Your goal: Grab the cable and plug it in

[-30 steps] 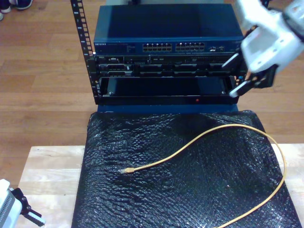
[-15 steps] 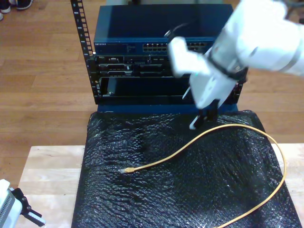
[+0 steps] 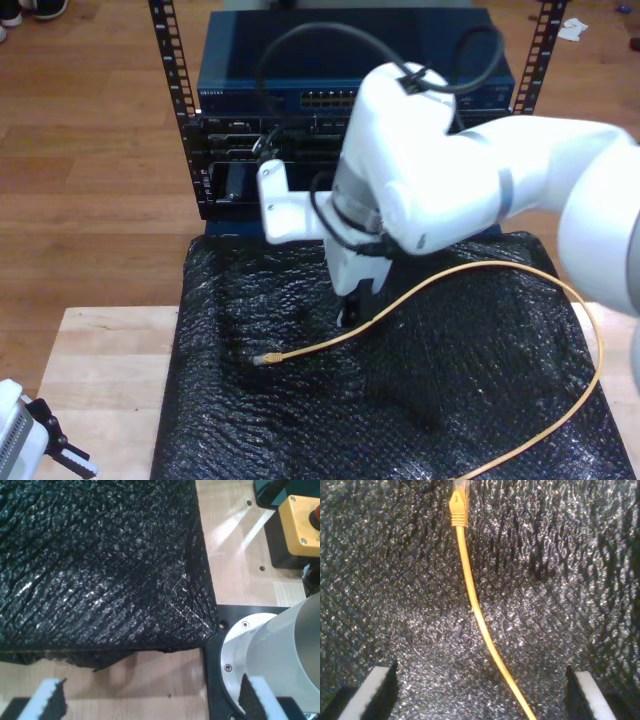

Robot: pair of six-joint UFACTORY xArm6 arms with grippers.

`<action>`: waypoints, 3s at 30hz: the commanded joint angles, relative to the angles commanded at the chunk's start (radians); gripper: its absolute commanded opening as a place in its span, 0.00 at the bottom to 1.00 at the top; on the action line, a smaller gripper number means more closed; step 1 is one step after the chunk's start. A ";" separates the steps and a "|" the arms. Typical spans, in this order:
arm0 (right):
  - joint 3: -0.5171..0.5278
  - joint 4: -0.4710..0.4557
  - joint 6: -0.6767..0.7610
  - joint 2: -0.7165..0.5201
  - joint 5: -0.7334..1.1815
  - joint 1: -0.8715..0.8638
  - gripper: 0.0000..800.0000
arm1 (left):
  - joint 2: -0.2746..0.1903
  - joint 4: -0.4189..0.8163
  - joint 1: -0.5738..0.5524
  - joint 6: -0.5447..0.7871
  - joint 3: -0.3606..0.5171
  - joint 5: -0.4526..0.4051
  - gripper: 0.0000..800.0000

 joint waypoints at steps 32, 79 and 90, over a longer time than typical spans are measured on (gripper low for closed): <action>-0.031 -0.181 0.276 0.262 -0.190 0.127 0.81 | 0.000 0.000 0.000 0.000 0.000 0.002 1.00; -0.061 -0.181 0.178 0.221 -0.129 0.087 0.01 | 0.000 -0.032 -0.003 -0.017 -0.023 0.015 1.00; -0.031 -0.046 0.028 0.075 -0.020 -0.026 0.01 | 0.000 -0.060 -0.035 -0.037 -0.086 0.078 1.00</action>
